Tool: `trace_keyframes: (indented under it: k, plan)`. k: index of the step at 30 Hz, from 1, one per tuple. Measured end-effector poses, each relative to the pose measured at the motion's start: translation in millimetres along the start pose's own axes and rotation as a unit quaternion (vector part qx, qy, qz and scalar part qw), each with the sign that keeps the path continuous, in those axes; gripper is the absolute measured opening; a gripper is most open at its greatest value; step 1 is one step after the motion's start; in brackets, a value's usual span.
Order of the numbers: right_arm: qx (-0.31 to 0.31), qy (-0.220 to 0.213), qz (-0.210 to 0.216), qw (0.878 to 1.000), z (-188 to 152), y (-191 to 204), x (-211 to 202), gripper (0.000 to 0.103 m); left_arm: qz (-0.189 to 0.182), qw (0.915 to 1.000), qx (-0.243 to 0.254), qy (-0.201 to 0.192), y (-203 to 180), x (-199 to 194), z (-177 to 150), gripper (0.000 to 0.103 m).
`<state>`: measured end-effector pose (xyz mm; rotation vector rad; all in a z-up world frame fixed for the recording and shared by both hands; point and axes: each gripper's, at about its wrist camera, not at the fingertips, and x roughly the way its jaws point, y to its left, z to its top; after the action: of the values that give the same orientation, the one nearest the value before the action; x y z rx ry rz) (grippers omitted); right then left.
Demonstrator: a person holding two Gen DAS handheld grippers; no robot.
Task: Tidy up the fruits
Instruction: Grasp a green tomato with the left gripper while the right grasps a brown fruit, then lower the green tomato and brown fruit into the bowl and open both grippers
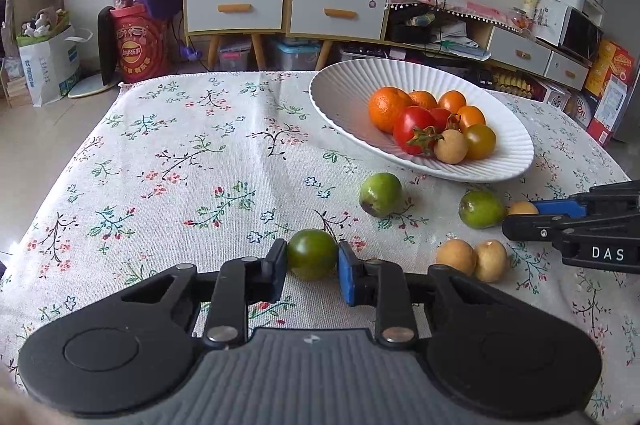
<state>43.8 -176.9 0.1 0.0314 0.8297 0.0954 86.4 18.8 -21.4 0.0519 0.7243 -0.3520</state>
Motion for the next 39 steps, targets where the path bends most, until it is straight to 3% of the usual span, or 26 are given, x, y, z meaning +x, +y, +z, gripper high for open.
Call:
trace_keyframes:
  k: [6,18,30,39]
  plan:
    - [0.014,0.01,0.007,1.0,3.7,-1.2,-7.2,0.023,-0.017,0.9997,-0.009,0.017,-2.5,-4.6,6.5,0.023]
    - [0.034,-0.019,0.02,0.999,20.9,-6.3,-21.8,0.023,-0.045,0.9987,-0.025,0.006,-13.3,-14.6,26.1,0.023]
    - [0.076,-0.05,-0.003,0.996,41.8,-30.2,-11.7,0.023,-0.06,0.9976,-0.036,0.0,-23.6,6.8,54.8,0.023]
    - [0.073,-0.037,-0.019,0.996,40.6,-38.3,5.9,0.023,-0.029,0.9995,-0.001,-0.011,-26.3,33.4,66.0,0.023]
